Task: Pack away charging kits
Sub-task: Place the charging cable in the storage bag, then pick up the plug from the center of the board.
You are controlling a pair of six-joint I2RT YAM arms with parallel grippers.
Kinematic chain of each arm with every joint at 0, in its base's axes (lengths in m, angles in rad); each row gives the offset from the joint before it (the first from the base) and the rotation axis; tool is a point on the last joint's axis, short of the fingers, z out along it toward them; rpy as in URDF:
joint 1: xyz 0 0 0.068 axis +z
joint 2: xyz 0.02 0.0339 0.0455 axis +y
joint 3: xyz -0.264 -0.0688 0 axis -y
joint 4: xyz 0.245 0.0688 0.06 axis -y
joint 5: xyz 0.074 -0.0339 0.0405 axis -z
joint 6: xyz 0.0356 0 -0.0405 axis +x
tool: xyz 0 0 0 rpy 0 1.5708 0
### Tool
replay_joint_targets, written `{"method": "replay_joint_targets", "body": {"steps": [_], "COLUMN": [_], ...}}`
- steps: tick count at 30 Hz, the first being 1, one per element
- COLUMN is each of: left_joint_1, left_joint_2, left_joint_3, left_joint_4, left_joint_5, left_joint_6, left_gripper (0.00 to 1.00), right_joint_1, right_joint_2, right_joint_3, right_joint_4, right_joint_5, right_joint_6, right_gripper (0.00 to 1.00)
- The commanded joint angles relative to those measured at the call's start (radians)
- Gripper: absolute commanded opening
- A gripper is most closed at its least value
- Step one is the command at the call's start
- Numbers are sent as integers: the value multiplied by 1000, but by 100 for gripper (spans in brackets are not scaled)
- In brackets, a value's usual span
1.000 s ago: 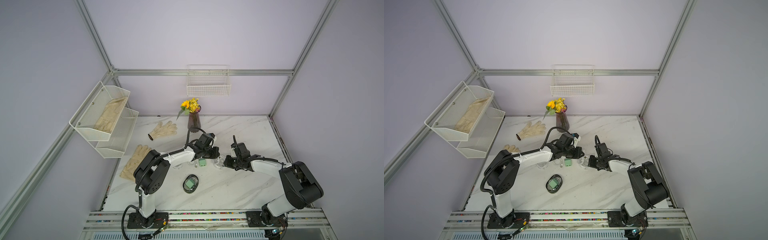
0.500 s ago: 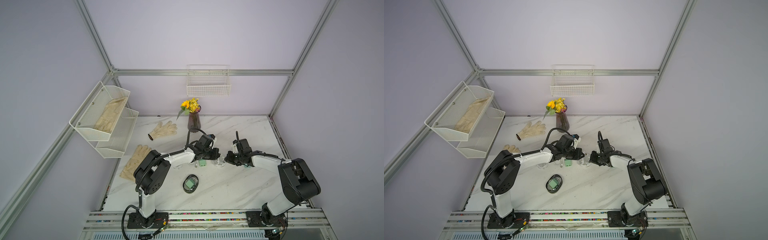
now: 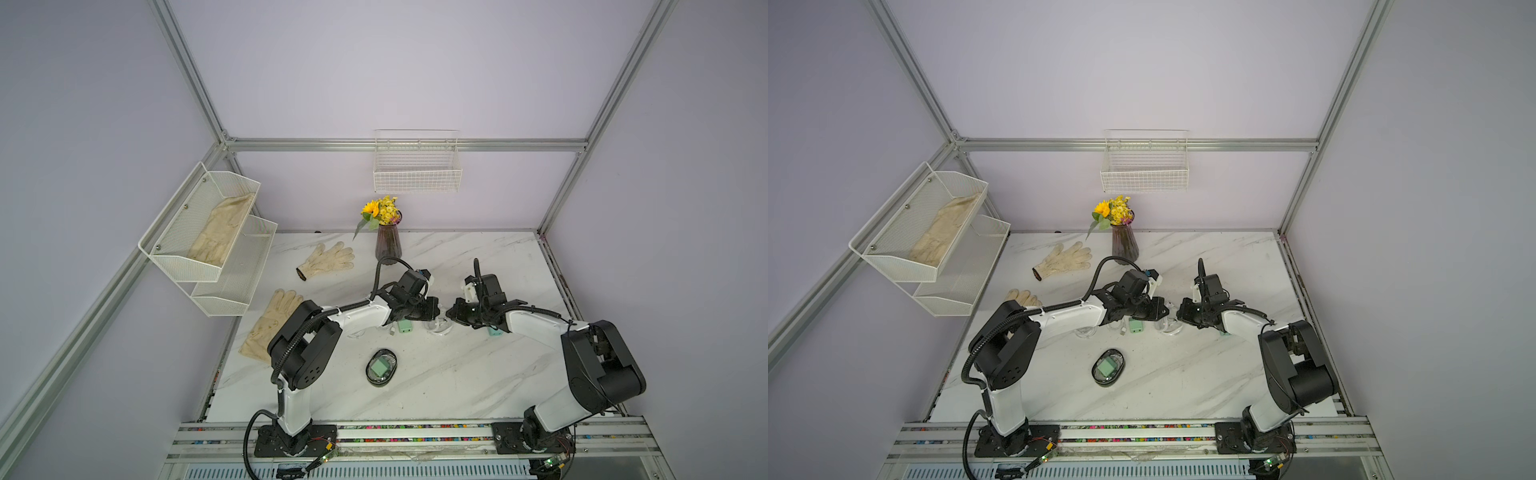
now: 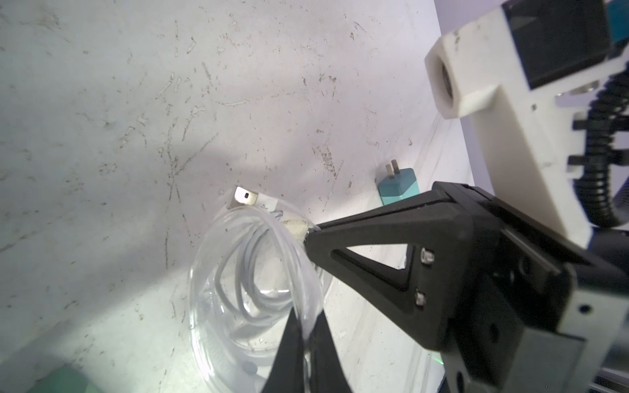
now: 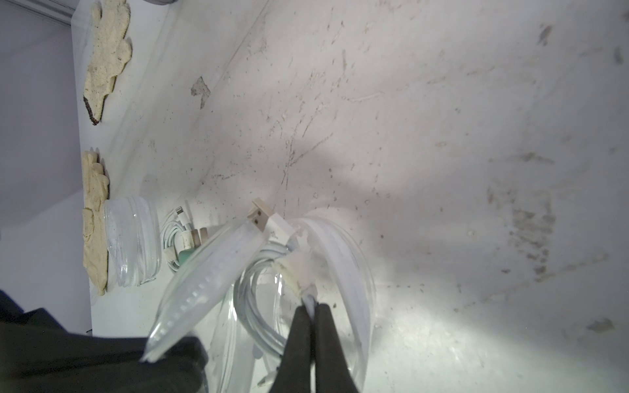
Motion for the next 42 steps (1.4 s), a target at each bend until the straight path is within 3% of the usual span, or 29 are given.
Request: {"method": "replay_joint_targets", "body": {"steps": [1,14,24,28,35,42], "left_joint_1": [-3,-4,-12,-21,-28,-28], "left_joint_2": [-26,-33,-26,-13,-9,-4], "left_joint_3": [-32,-39,-31,-20,1,30], "left_joint_4": [15,37,68,63,12,-41], "left_joint_5": [-4,-55,-56,-43,-56,-89], "left_joint_6": [-17,-47,-51,-50,-29,-8], "left_gripper": [0,0,0,0,0,0], "right_joint_1": [-4,-4,-2,-2,-2,-16], "right_joint_2": [15,-17,-31,-58,-147,-243], "right_joint_3": [8,-102,-93,-86,-53,26], "right_joint_4": [47,58,50,49,-26,-220], "right_joint_5": [-12,79,8,-11,21,308], "right_joint_6": [17,-12,-32,-25,-30,-25], "right_gripper": [0,0,0,18,36,59]}}
